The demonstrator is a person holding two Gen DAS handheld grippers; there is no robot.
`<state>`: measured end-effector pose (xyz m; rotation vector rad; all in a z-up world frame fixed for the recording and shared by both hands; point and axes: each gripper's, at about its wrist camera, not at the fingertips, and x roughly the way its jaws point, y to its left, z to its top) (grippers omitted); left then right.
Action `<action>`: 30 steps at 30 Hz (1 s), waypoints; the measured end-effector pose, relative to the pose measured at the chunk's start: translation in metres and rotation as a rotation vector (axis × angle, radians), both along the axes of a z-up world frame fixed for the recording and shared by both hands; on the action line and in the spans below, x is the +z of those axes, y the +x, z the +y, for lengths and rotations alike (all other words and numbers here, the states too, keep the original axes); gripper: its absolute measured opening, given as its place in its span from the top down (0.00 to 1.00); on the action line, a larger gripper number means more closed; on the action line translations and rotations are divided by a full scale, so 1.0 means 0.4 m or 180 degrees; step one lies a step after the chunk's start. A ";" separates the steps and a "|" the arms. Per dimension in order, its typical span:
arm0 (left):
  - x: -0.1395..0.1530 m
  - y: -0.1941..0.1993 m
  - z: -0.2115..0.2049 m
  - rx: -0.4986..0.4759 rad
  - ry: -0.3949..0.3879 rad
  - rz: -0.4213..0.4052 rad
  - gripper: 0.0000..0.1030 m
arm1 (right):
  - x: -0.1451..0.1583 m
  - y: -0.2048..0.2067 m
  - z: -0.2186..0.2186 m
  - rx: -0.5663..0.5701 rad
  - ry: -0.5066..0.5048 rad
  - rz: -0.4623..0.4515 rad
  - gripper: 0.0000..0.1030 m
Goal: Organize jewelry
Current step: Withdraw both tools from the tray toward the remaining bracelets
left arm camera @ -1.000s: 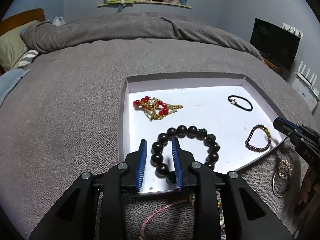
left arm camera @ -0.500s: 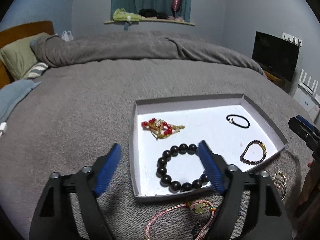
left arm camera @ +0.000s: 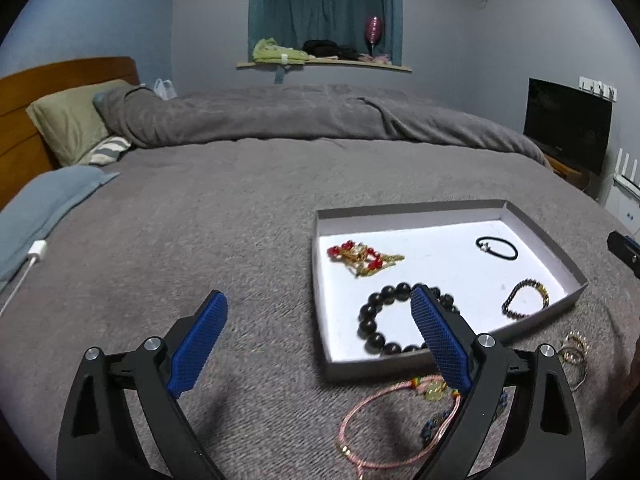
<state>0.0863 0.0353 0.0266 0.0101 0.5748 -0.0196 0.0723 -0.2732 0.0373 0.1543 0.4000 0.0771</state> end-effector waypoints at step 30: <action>-0.088 -0.116 0.039 -0.0195 -0.0032 0.0464 0.10 | -0.103 -0.154 0.158 0.0680 -0.0585 0.0424 0.05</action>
